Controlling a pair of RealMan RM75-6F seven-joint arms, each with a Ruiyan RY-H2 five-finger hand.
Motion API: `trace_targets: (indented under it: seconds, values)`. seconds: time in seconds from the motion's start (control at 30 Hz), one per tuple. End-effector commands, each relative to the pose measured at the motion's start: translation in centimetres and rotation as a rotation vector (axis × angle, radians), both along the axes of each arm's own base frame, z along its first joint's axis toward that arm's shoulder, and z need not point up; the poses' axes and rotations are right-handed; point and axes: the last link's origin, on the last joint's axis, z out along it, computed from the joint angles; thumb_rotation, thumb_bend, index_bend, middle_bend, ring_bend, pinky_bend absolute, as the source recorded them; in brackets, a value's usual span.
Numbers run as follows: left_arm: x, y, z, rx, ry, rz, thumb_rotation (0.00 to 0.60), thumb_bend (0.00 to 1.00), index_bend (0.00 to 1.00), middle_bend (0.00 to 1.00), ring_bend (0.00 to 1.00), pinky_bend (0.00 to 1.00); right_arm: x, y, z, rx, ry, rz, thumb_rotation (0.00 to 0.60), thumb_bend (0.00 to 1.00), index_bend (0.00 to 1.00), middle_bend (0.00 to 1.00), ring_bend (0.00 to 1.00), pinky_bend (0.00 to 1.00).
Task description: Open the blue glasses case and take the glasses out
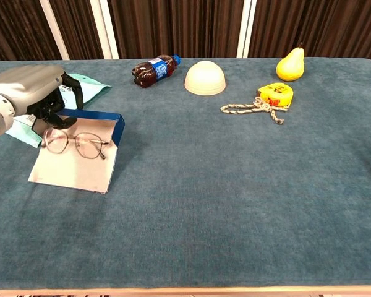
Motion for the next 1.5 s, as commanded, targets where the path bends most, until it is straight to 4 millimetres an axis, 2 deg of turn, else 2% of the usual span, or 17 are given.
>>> trace_targets:
  seconds: [0.03, 0.4, 0.57, 0.67, 0.8, 0.9, 1.03, 1.17, 1.37, 1.5]
  values:
    - [-0.2, -0.2, 0.0, 0.012, -0.011, -0.006, 0.600, 0.41, 0.57, 1.00, 0.91, 0.98, 0.0, 0.0, 0.0, 0.000, -0.001, -0.001, 0.600, 0.16, 0.00, 0.00, 0.00, 0.21]
    - [-1.0, 0.2, -0.2, 0.010, 0.004, 0.031, 0.600, 0.40, 0.55, 1.00, 0.91, 0.98, 0.0, 0.0, 0.0, 0.001, -0.001, -0.002, 0.600, 0.16, 0.00, 0.00, 0.00, 0.21]
    - [-1.1, 0.4, -0.4, 0.012, 0.012, 0.047, 0.600, 0.23, 0.35, 1.00, 0.90, 0.98, 0.0, 0.0, 0.0, 0.001, 0.001, -0.002, 0.600, 0.16, 0.00, 0.00, 0.00, 0.21]
    - [-1.0, 0.4, -0.2, 0.021, 0.010, 0.046, 0.600, 0.20, 0.31, 1.00, 0.90, 0.98, 0.0, 0.0, 0.0, 0.001, 0.001, -0.002, 0.600, 0.16, 0.00, 0.00, 0.00, 0.21]
    - [-0.9, 0.3, 0.5, 0.030, -0.001, 0.042, 0.600, 0.20, 0.31, 1.00, 0.90, 0.98, 0.0, 0.0, 0.1, 0.001, 0.003, 0.000, 0.600, 0.16, 0.00, 0.00, 0.00, 0.21]
    - [-0.9, -0.4, 1.1, 0.021, -0.014, 0.041, 0.600, 0.27, 0.34, 1.00, 0.91, 0.98, 0.0, 0.0, 0.1, 0.000, 0.003, -0.001, 0.600, 0.16, 0.00, 0.00, 0.00, 0.21]
    - [-1.6, -2.3, 1.8, -0.030, 0.000, 0.044, 0.600, 0.31, 0.43, 1.00, 0.93, 0.99, 0.0, 0.0, 0.1, 0.000, 0.002, -0.001, 0.600, 0.16, 0.00, 0.00, 0.00, 0.21]
    - [-3.0, -4.7, 2.4, -0.091, 0.041, 0.067, 0.600, 0.33, 0.46, 1.00, 0.95, 1.00, 0.1, 0.1, 0.0, 0.003, 0.004, 0.004, 0.600, 0.16, 0.00, 0.00, 0.00, 0.21]
    - [-5.0, -5.9, 2.0, -0.125, 0.086, 0.117, 0.600, 0.34, 0.47, 1.00, 0.95, 1.00, 0.1, 0.1, 0.0, 0.003, 0.007, 0.008, 0.600, 0.16, 0.00, 0.00, 0.00, 0.21]
    - [-5.1, -5.8, 1.3, -0.133, 0.083, 0.129, 0.600, 0.35, 0.48, 1.00, 0.95, 1.00, 0.1, 0.1, 0.0, 0.002, 0.007, 0.007, 0.600, 0.16, 0.00, 0.00, 0.00, 0.21]
